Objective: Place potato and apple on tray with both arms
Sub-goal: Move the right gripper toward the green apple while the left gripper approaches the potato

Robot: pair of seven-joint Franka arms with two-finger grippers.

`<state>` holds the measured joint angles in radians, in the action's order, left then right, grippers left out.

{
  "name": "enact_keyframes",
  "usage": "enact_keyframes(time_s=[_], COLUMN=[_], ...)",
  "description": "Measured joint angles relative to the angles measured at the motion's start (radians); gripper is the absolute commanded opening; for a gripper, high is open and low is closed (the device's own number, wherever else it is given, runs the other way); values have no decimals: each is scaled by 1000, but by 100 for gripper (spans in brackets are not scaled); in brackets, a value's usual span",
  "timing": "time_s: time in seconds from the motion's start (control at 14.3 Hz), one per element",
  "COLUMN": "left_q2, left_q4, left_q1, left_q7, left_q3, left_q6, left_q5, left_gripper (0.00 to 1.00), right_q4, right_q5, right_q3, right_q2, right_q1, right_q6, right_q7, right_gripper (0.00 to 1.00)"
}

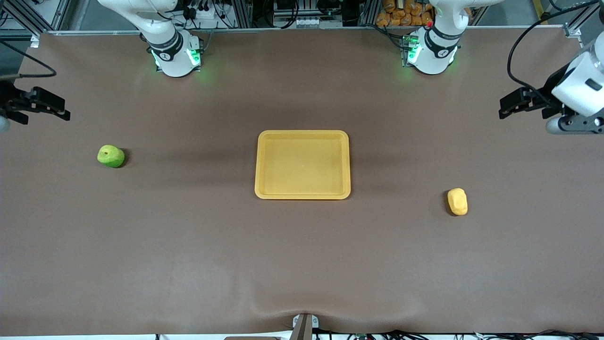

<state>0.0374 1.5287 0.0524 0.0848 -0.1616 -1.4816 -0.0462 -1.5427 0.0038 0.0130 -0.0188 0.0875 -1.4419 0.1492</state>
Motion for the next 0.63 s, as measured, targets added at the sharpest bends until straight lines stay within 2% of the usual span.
enact_keyframes(time_s=[0.35, 0.63], left_q2=[81, 114], left_q4=[20, 120], left_q1=[20, 32], left_q7=[1, 2], left_q3=[7, 8], left_q6=[-91, -246], left_q5=[0, 0], left_gripper=[100, 100], right_q4=[-1, -1], right_q5=[-1, -1], right_q3=[-6, -8], right_q2=[-86, -149], right_q1=[45, 71], right_q6=[-3, -13], right_q7=[0, 1], right_gripper=[100, 100])
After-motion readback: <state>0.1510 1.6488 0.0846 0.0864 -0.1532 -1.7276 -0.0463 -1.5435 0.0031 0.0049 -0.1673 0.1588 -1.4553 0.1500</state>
